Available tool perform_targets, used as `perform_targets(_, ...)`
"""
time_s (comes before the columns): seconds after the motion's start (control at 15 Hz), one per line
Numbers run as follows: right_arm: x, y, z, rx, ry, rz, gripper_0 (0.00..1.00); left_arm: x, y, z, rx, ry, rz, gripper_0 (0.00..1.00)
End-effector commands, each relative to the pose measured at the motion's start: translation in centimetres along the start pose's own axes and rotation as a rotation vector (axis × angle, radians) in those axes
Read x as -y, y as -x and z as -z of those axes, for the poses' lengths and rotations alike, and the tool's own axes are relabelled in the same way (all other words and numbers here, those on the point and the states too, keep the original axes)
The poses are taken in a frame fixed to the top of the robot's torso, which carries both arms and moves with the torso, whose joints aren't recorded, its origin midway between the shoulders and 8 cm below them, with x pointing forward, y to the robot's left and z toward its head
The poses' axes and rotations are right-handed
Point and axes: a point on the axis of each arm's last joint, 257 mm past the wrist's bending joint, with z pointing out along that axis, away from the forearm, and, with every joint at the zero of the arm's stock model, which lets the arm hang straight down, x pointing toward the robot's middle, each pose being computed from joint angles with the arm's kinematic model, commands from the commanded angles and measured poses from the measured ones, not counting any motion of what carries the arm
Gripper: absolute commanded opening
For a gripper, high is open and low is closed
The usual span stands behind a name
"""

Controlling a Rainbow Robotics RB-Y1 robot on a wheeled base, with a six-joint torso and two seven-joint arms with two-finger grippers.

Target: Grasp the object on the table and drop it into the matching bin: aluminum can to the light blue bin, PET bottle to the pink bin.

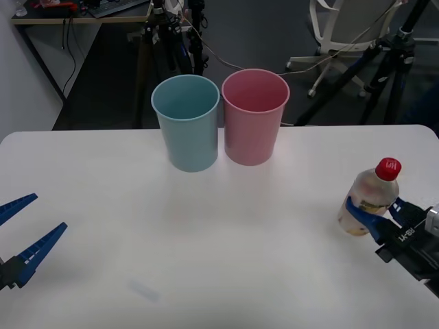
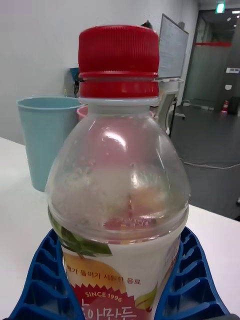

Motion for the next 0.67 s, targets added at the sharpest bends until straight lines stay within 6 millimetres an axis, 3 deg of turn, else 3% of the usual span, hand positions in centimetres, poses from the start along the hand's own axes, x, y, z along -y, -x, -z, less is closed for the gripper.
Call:
perform_targets(0.07, 0.7, 3.3, -0.2, -0.003, 0.022, 0.007, 0.00, 0.0, 0.0, 0.0, 0.000, 0.000, 0.000, 1.00)
perform_targets(0.4, 0.0, 11.7, -1.1, 0.031, 0.100, -0.043, 0.00, 0.0, 0.0, 0.0, 0.000, 0.000, 0.000, 1.00)
perform_targets(0.67, -0.8, 15.6, -2.7, 0.037, 0.164, -0.073, 0.00, 0.0, 0.0, 0.0, 0.000, 0.000, 0.000, 1.00)
